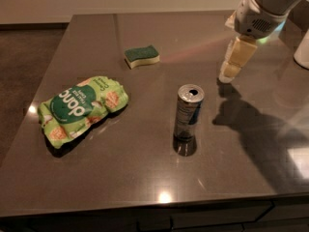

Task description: Move sponge near green rice chip bag

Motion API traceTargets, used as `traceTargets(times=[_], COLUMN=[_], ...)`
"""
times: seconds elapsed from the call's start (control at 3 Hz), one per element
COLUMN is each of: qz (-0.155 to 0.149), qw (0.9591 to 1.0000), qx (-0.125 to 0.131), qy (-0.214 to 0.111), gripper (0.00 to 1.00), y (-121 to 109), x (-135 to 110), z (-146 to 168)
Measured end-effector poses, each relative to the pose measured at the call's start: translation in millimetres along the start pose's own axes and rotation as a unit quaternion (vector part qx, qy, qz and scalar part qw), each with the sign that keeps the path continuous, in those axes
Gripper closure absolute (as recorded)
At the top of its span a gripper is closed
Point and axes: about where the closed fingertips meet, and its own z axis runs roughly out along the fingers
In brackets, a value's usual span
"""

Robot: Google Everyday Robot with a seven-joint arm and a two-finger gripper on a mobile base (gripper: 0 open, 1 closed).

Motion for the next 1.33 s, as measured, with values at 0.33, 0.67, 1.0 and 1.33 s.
traceTargets(times=[0.33, 0.67, 1.0, 1.33], qz=[0.008, 0.021, 0.052, 0.096], qw=[0.9993, 0.9983, 0.9955, 0.9901], qx=[-0.007, 0.003, 0.021, 0.04], qy=[-0.036, -0.054, -0.076, -0.094], gripper=[0.0, 0.0, 0.0, 0.0], y=[-39.8, -58.6, -70.3, -74.2], x=[-24.6, -45.1, -60.5, -70.5], z=[36.6, 60.8, 85.4, 108.9])
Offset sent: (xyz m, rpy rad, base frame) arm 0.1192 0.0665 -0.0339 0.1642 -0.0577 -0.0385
